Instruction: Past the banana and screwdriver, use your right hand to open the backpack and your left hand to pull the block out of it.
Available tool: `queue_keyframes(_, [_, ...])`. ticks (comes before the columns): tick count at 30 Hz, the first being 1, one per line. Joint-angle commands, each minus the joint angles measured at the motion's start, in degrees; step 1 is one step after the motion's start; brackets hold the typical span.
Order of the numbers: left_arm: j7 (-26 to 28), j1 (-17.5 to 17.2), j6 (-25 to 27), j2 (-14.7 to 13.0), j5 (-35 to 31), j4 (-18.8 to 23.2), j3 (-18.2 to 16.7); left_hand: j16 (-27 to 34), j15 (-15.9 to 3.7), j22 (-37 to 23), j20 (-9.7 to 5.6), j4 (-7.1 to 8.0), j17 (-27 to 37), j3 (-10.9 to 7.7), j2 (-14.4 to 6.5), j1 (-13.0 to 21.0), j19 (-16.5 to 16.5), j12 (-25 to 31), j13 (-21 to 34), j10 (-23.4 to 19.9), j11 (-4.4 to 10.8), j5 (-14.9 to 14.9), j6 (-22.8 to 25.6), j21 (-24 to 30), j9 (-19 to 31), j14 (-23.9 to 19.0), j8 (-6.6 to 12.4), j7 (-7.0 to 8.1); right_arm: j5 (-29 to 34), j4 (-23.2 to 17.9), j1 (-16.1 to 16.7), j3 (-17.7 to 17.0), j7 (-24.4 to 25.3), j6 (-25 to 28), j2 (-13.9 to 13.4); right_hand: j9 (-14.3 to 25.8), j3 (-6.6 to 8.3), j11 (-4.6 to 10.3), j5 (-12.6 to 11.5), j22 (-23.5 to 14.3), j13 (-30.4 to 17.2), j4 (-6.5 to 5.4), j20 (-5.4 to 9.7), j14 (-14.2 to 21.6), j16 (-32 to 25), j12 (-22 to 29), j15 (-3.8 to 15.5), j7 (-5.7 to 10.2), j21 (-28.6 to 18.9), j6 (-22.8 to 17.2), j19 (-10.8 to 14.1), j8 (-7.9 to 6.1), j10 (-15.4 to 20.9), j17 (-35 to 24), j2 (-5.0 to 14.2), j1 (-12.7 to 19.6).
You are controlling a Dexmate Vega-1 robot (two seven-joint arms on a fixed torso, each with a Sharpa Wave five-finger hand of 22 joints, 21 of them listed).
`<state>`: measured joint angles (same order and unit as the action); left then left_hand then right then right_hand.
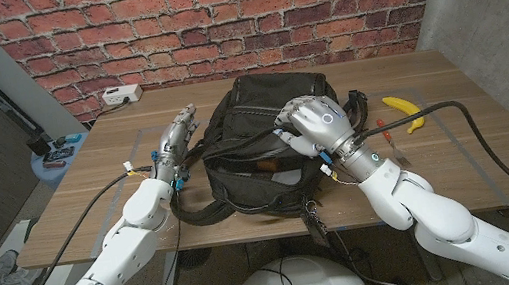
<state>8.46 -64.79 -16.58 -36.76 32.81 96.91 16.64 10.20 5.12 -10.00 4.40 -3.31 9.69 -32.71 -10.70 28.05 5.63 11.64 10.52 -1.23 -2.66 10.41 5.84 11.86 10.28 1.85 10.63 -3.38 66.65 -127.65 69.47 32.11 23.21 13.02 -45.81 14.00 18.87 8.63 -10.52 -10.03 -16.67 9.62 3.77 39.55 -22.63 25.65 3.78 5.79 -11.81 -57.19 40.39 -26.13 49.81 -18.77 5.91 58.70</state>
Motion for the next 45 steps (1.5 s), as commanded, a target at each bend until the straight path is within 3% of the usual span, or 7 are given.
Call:
queue_keyframes(1, [0.45, -1.58, -0.25, -0.76, -0.5, 1.96, -0.73, 0.14, 0.21, -0.26, 0.22, -0.39, 0.12, -0.19, 0.02, 0.51, 0.49, 0.18, 0.21, -0.37, -0.28, 0.59, 0.32, -0.05, 0.07, 0.11, 0.17, -0.14, -3.1, 0.78, -1.86, -0.74, -0.96, 0.32, 1.11, 0.39, -0.11, -0.22, -0.26, -0.13, -0.36, -0.17, 6.18, 0.4, 0.28, 0.12, 9.67, -0.27, 0.04, 0.08, -0.42, -0.68, 0.22, -0.2, 0.77, 1.77])
queue_keyframes(24, [3.92, -10.67, -3.92, -1.37, -0.77, 7.01, -5.7, 0.17, 0.29, -0.26, 0.22, -0.39, 0.14, -0.09, 0.03, 0.44, 0.48, 0.13, 0.21, -0.36, -0.15, 0.57, 0.34, -0.11, 0.08, 0.09, 0.09, -0.05, -11.8, 4.1, -6.13, -0.65, 0.35, -0.06, 5.23, 0.9, -0.76, -0.59, -0.15, -0.13, -0.57, -0.45, 6.06, 0.38, 0.54, 0.01, 9.67, -0.37, -0.01, 0.46, -0.59, -1.17, 0.33, -0.51, 1.13, 2.25])
queue_keyframes(45, [4.51, -12.38, -2.24, -2.02, -2.58, 10.16, -6.99, 0.23, 0.3, -0.27, 0.74, -0.57, 0.1, -0.18, 0.02, 0.58, 0.68, 0.38, 0.21, -1.15, -0.4, 0.63, 0.92, -0.07, 0.08, -0.21, 0.23, 0.0, -19.25, 8.57, -11.61, -1.4, 0.83, -1.4, 6.06, 1.03, -1.2, -0.62, -0.1, -0.13, -0.81, -0.53, 5.98, 0.44, 0.7, -0.08, 9.58, -0.44, -0.06, 0.61, -0.68, -1.44, 0.32, -0.75, 1.31, 2.71])
